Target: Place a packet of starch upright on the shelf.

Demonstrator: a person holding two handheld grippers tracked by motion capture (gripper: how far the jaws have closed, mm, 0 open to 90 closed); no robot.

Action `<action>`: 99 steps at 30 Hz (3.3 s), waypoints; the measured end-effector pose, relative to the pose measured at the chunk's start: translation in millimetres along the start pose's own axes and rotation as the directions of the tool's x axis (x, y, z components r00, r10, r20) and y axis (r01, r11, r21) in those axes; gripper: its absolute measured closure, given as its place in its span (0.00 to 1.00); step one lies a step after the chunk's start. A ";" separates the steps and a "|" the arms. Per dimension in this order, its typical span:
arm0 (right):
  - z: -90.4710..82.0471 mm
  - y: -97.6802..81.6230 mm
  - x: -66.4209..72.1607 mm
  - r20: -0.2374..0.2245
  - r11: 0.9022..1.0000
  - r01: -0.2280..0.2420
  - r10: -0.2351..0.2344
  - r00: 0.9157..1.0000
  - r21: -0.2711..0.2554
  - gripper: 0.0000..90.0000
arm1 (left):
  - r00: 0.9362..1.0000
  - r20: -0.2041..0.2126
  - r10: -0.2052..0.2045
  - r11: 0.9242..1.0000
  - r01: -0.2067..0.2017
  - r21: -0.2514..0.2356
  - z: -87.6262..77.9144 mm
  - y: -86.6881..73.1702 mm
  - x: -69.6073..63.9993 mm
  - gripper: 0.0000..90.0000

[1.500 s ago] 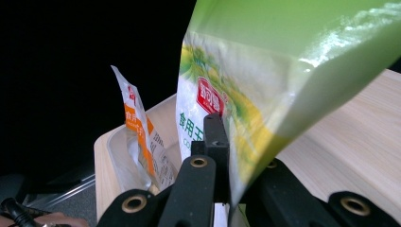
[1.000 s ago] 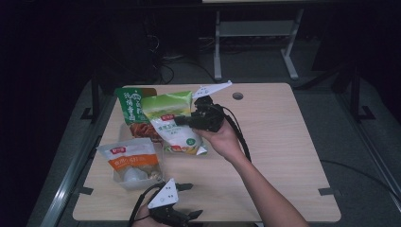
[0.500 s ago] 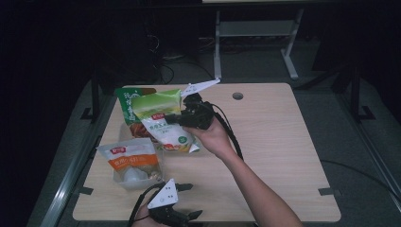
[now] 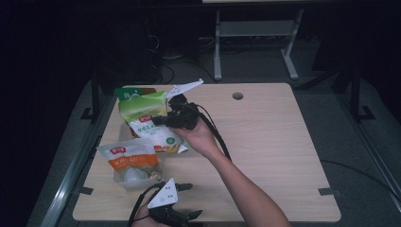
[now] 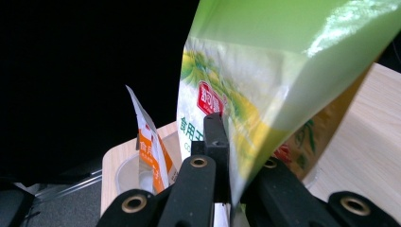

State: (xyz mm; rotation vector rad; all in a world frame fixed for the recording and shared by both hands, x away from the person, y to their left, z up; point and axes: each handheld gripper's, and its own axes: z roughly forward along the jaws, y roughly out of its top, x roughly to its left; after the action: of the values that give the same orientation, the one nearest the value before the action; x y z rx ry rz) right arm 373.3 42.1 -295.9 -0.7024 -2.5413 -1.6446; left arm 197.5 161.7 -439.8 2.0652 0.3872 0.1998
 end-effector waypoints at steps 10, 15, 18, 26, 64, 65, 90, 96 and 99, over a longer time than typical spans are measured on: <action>20.6 7.3 2.1 -0.022 1.000 0.014 -0.013 1.000 0.015 1.00 | 1.000 -0.002 0.000 1.000 0.000 -0.004 -2.0 0.2 0.6 0.21; 29.0 9.7 3.8 -0.037 1.000 0.010 -0.009 0.999 0.025 1.00 | 1.000 -0.002 -0.012 1.000 0.012 -0.014 -1.7 0.3 -0.5 0.21; 34.8 10.4 4.7 -0.044 1.000 0.008 -0.007 0.999 0.029 1.00 | 1.000 -0.001 -0.013 1.000 0.013 -0.015 -1.8 0.2 -0.5 0.21; 49.3 9.7 4.5 -0.057 0.999 0.010 -0.008 0.998 0.038 1.00 | 1.000 -0.003 0.001 1.000 -0.001 -0.011 -2.7 0.6 0.1 0.21; 110.4 -7.3 -2.6 -0.124 0.996 -0.030 0.040 0.991 0.085 1.00 | 1.000 0.003 -0.020 1.000 0.020 -0.018 -4.2 0.3 -1.6 0.21; 111.9 -9.0 -3.3 -0.122 0.996 -0.028 0.039 0.992 0.084 1.00 | 1.000 0.004 -0.020 1.000 0.021 -0.018 -4.2 0.3 -1.6 0.21; 109.0 -40.2 -10.9 -0.101 0.996 -0.014 0.023 0.995 0.082 1.00 | 1.000 -0.002 -0.020 1.000 0.020 -0.015 -4.7 -0.3 -1.2 0.21; 105.5 -47.1 -15.2 -0.096 0.995 -0.020 0.029 0.995 0.098 1.00 | 1.000 -0.005 -0.021 1.000 0.021 -0.008 -4.7 -0.3 -0.6 0.21; 103.9 -49.5 -17.0 -0.089 0.994 -0.016 0.025 0.996 0.109 1.00 | 1.000 -0.006 -0.023 1.000 0.023 -0.006 -4.4 -0.6 -0.2 0.21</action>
State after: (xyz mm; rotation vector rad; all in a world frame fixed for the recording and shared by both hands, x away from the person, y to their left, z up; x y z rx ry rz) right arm 391.3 110.1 -388.6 -0.6280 -2.5285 -1.4836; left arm 195.9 165.5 -438.1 2.0536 0.4130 0.1931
